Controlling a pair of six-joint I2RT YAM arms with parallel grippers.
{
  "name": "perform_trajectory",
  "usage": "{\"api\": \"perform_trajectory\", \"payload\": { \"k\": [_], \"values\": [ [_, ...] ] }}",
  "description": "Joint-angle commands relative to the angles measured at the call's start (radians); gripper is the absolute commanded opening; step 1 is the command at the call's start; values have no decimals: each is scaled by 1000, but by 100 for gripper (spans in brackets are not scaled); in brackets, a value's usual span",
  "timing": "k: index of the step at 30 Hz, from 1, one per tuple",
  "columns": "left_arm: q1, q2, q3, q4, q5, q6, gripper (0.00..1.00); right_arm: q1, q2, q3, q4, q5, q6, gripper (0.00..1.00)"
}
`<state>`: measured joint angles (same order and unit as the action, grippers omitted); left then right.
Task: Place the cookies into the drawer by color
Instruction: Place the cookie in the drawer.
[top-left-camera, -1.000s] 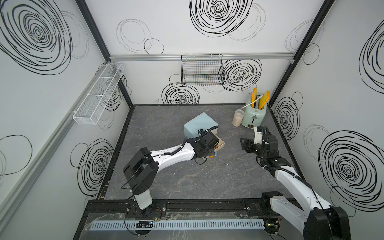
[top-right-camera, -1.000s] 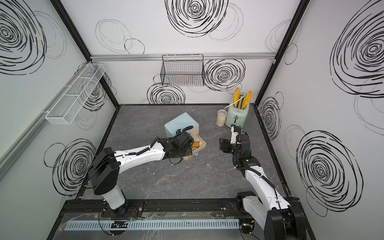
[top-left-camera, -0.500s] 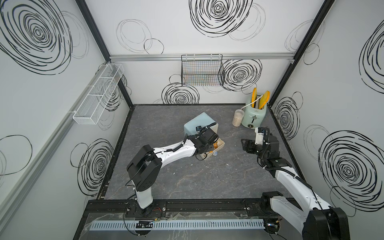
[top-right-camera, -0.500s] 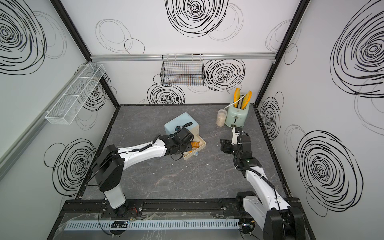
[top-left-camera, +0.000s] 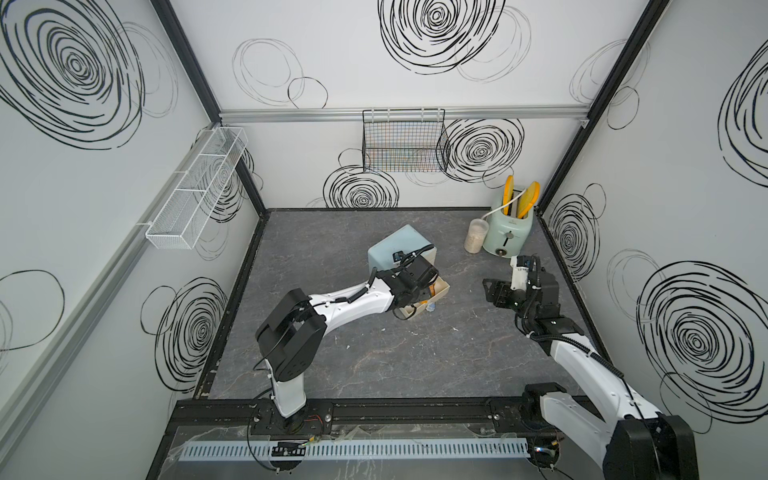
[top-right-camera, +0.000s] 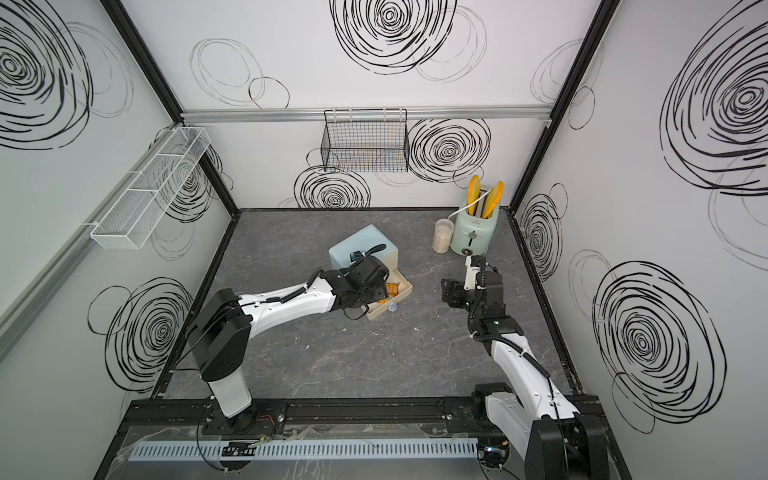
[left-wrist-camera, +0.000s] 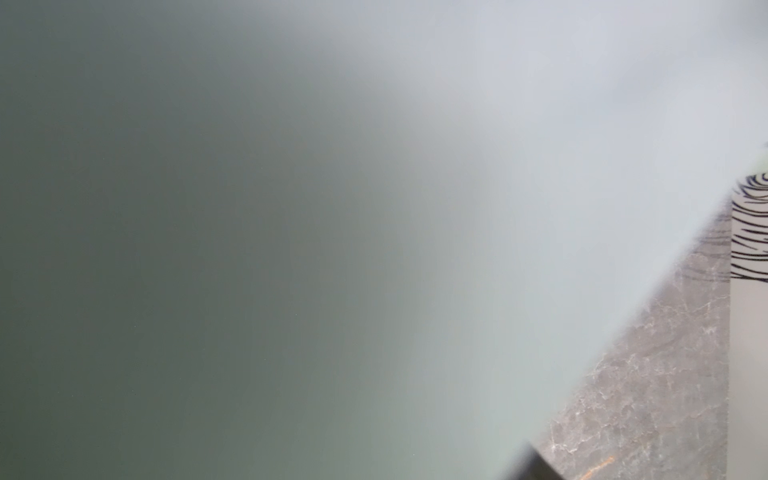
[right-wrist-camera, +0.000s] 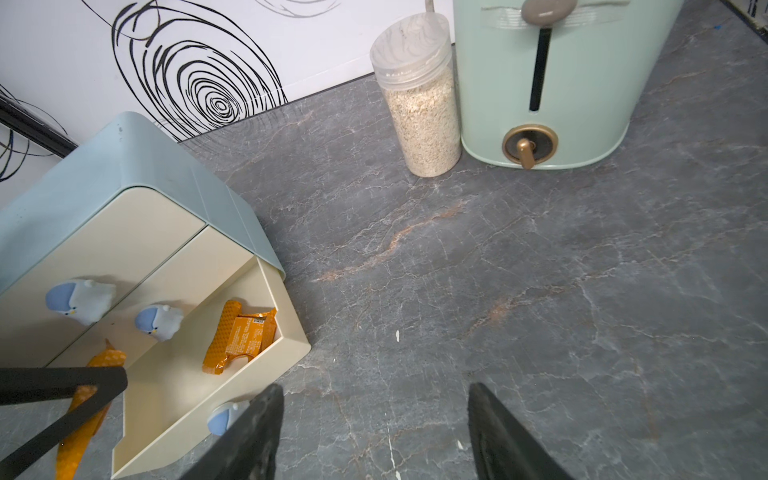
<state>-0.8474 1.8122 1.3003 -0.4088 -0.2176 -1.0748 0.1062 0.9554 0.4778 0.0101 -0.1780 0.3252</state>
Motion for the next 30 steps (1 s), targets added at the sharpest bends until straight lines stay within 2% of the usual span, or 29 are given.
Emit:
{"api": "perform_trajectory", "payload": {
  "k": [1,11,16,22,27,30],
  "values": [
    [-5,50,-13,-75,17,-45,73,-8,-6,-13,13,-11,2,72],
    [-5,50,-10,-69,13,-29,81,-14,-8,-14,8,-18,0,72],
    [-14,15,-4,-69,0,16,81,-15,-8,-16,16,-39,-4,72],
    [-25,-85,-42,3,56,207,82,-16,9,-21,30,-102,-23,72],
    [-17,-273,-167,155,192,395,82,-16,32,-22,43,-176,-41,72],
    [8,-388,-218,204,264,493,86,-14,45,-27,50,-215,-50,72]
  ]
}}
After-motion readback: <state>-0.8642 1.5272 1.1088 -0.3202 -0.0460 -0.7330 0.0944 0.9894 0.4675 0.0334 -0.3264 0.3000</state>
